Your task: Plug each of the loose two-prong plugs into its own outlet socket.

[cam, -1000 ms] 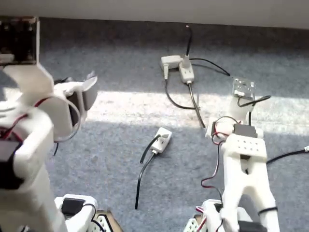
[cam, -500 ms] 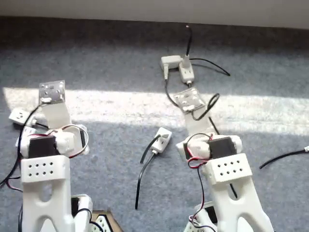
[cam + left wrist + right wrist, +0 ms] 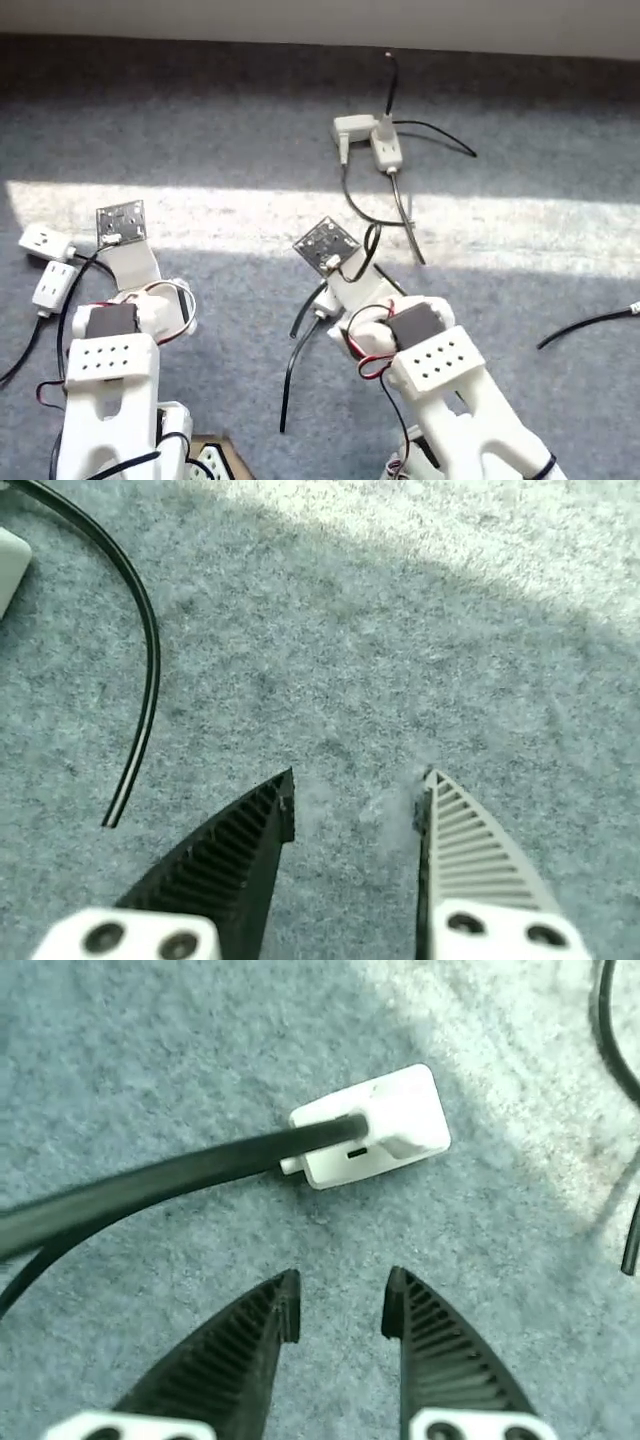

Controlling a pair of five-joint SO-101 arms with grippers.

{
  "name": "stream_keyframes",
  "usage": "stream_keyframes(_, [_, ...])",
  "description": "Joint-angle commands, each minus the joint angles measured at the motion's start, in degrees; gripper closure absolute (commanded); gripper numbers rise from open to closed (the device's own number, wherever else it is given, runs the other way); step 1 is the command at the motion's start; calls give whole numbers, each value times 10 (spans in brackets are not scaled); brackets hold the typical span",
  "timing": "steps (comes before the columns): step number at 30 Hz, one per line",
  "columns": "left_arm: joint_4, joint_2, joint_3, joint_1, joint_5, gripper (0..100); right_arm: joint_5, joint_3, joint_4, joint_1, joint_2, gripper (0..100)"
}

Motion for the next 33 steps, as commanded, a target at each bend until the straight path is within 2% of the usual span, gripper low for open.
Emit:
stream_keyframes(1, [-28, -7, 3, -1, 4, 786, 4, 17, -53, -7, 0, 850])
stream_keyframes(10, [-35, -5, 6, 0, 4, 786, 11, 16, -126, -21, 0, 850])
stream_keyframes(16, [-35, -5, 6, 0, 4, 786, 111, 16, -141, -21, 0, 850])
stream_keyframes(23, [-35, -5, 6, 0, 4, 786, 156, 22, -198, -19, 0, 850])
stream_keyframes(33, [-35, -5, 6, 0, 4, 786, 157, 41, -225, -21, 2, 853])
